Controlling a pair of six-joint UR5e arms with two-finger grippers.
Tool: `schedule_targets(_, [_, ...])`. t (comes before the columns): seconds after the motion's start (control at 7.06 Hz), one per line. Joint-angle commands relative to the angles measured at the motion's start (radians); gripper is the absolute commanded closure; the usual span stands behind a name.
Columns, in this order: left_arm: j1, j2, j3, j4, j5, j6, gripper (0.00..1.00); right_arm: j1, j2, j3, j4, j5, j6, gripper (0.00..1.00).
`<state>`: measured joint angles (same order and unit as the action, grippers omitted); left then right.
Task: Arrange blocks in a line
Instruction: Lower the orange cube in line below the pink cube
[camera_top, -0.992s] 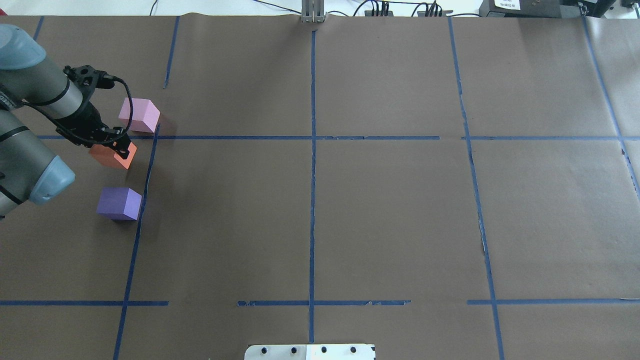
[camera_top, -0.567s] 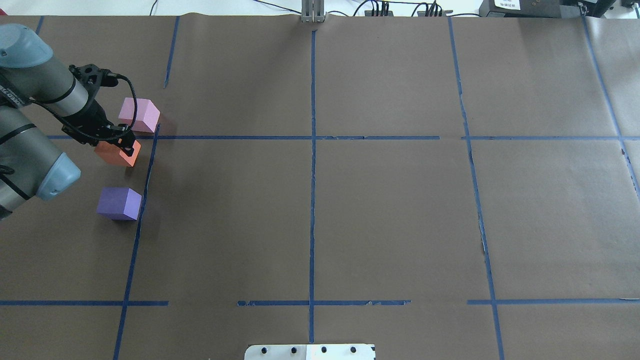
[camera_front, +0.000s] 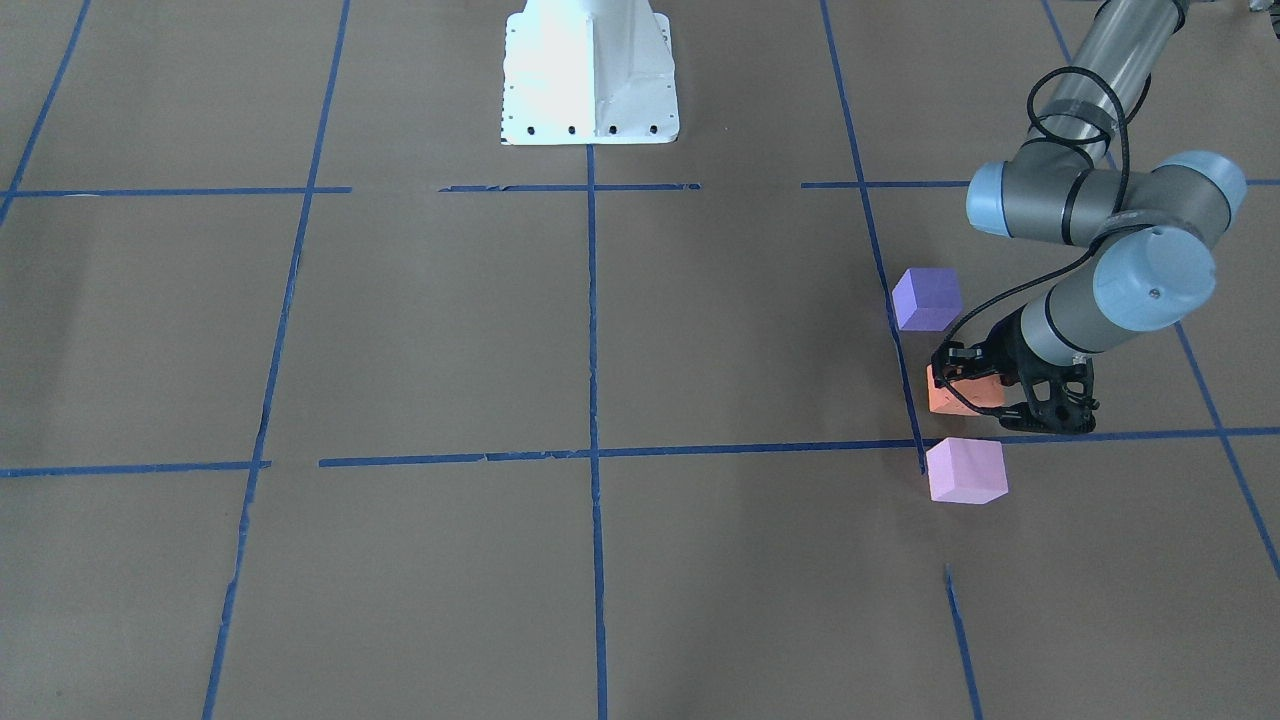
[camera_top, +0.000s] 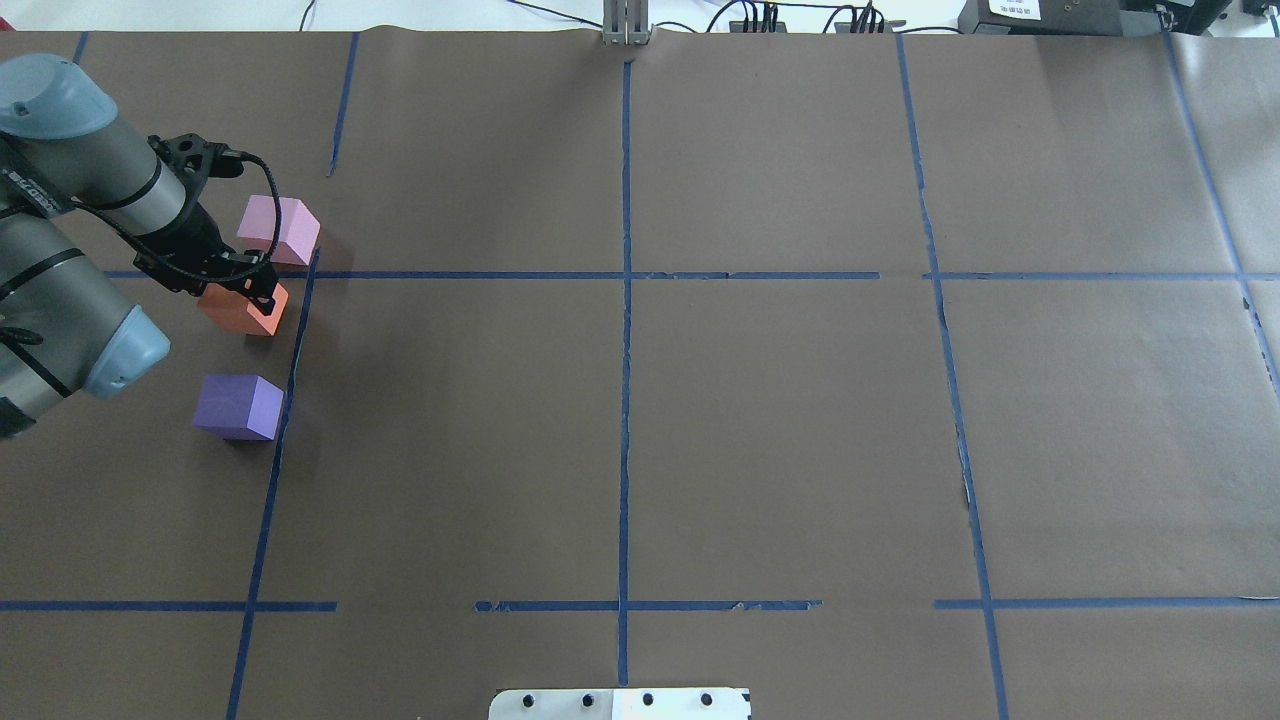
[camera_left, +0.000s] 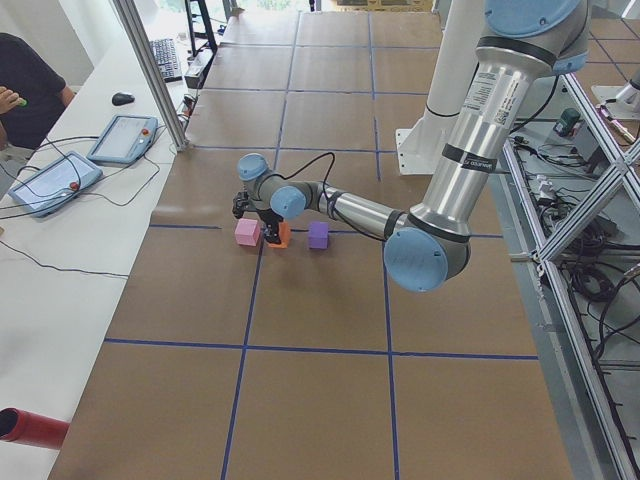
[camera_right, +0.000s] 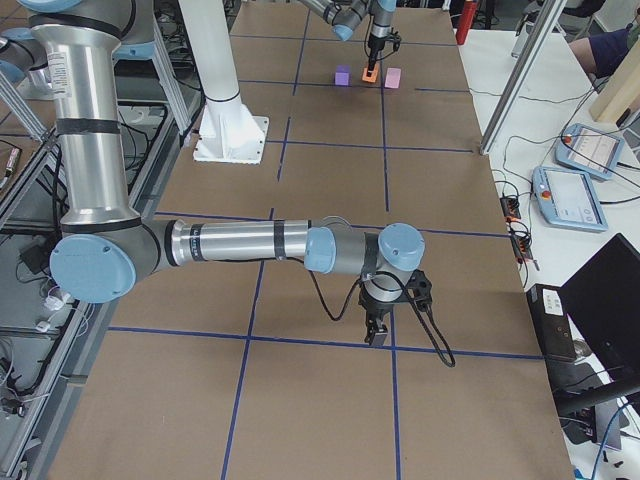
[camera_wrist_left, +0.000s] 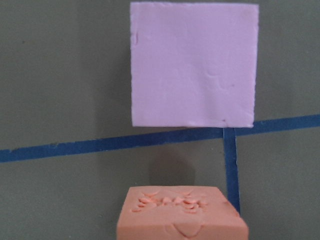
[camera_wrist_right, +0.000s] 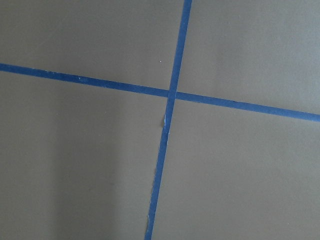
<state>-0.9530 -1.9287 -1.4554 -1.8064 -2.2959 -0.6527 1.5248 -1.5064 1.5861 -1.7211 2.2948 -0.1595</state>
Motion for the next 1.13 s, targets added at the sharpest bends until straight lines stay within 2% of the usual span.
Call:
schedule_targets(0.0, [0.002, -0.003, 0.01, -0.017, -0.004, -0.012, 0.84, 0.0, 0.0, 0.0, 0.0, 0.0, 0.0, 0.0])
schedule_targets(0.57, [0.014, -0.003, 0.021, -0.034, -0.004, -0.018, 0.8, 0.0, 0.0, 0.0, 0.0, 0.0, 0.0, 0.0])
schedule_targets(0.85, [0.019, -0.003, 0.023, -0.034, -0.004, -0.019, 0.71, 0.0, 0.0, 0.0, 0.0, 0.0, 0.0, 0.0])
schedule_targets(0.99, [0.025, -0.003, 0.024, -0.042, -0.004, -0.019, 0.6, 0.0, 0.0, 0.0, 0.0, 0.0, 0.0, 0.0])
